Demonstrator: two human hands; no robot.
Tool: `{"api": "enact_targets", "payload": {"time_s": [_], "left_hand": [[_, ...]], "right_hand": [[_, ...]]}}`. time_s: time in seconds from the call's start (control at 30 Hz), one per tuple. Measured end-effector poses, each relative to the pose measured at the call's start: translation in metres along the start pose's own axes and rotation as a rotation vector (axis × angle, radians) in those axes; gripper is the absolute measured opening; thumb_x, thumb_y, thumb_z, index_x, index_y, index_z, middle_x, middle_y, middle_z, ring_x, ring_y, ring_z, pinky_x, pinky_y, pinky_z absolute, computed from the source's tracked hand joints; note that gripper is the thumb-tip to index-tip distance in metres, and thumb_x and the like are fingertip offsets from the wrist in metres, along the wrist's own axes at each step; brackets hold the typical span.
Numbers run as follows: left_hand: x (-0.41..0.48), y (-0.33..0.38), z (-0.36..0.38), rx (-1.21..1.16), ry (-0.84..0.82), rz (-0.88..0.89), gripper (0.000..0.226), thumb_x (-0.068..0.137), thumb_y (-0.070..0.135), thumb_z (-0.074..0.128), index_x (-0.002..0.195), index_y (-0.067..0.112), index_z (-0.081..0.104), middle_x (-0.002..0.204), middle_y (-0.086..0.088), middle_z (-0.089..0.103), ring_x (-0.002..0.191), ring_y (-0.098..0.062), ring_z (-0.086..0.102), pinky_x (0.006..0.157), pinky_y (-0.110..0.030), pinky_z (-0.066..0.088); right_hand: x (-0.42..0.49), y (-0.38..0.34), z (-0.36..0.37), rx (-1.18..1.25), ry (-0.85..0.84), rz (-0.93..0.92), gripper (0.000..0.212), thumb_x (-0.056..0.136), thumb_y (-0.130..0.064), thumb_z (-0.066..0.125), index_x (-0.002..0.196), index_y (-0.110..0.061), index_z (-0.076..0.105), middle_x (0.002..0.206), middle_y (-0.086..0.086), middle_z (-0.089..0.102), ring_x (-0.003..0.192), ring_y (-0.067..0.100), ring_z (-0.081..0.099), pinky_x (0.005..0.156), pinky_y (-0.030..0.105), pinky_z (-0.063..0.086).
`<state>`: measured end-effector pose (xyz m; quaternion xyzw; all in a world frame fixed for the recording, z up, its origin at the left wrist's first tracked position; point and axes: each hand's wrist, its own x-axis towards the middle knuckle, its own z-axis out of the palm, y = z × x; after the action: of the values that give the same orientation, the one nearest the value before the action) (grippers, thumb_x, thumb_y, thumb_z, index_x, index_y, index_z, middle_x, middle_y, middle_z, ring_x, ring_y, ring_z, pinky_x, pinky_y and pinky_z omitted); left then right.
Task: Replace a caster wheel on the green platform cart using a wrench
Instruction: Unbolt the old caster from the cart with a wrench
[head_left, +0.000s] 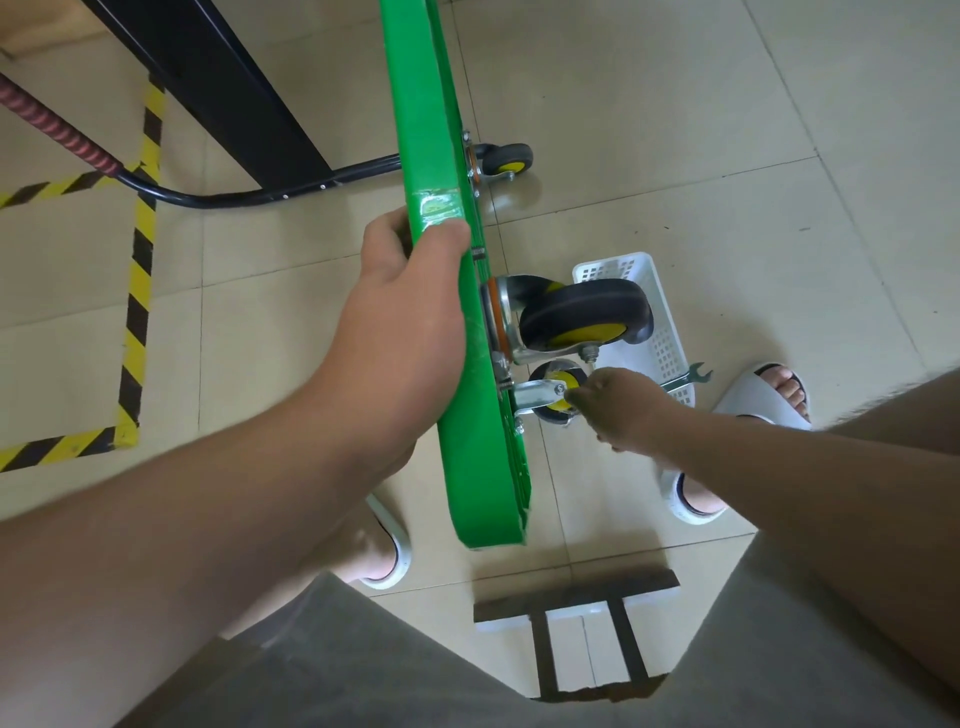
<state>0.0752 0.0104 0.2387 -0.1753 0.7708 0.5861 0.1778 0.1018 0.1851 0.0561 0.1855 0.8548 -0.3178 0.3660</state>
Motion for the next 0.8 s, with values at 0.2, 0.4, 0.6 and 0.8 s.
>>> {"api": "enact_targets", "payload": {"time_s": [0.2, 0.4, 0.6, 0.8], "left_hand": [[0.003, -0.002, 0.001, 0.007, -0.009, -0.012, 0.024, 0.104, 0.043, 0.045, 0.124, 0.04, 0.058, 0.083, 0.002, 0.06, 0.069, -0.016, 0.059, 0.062, -0.034, 0.057], [0.003, -0.003, -0.002, -0.034, -0.03, -0.057, 0.024, 0.099, 0.05, 0.05, 0.118, 0.045, 0.063, 0.089, 0.001, 0.069, 0.082, -0.029, 0.069, 0.089, -0.062, 0.058], [0.003, -0.004, -0.003, 0.024, 0.033, -0.057, 0.019, 0.096, 0.057, 0.05, 0.086, 0.063, 0.064, 0.078, 0.014, 0.074, 0.079, -0.018, 0.075, 0.082, -0.053, 0.061], [0.039, -0.012, -0.001, -0.029, 0.128, -0.072, 0.027, 0.105, 0.03, 0.051, 0.085, 0.046, 0.057, 0.052, 0.021, 0.064, 0.047, 0.001, 0.064, 0.072, -0.041, 0.052]], "right_hand": [[0.043, 0.028, -0.007, -0.239, 0.053, 0.049, 0.022, 0.099, -0.022, 0.05, 0.096, -0.006, 0.065, 0.095, 0.012, 0.063, 0.084, 0.028, 0.056, 0.074, 0.033, 0.048], [0.069, 0.056, -0.008, -0.313, 0.097, 0.047, 0.027, 0.092, -0.017, 0.056, 0.108, -0.003, 0.073, 0.109, 0.017, 0.072, 0.101, 0.032, 0.069, 0.085, 0.039, 0.058], [0.085, 0.071, -0.002, -0.409, 0.078, 0.056, 0.022, 0.096, -0.022, 0.058, 0.111, -0.009, 0.068, 0.111, 0.011, 0.068, 0.101, 0.032, 0.064, 0.082, 0.032, 0.05], [0.094, 0.083, 0.013, -0.382, 0.086, 0.074, 0.022, 0.1, -0.024, 0.051, 0.113, -0.009, 0.061, 0.11, 0.014, 0.065, 0.102, 0.033, 0.06, 0.091, 0.04, 0.053]]}}
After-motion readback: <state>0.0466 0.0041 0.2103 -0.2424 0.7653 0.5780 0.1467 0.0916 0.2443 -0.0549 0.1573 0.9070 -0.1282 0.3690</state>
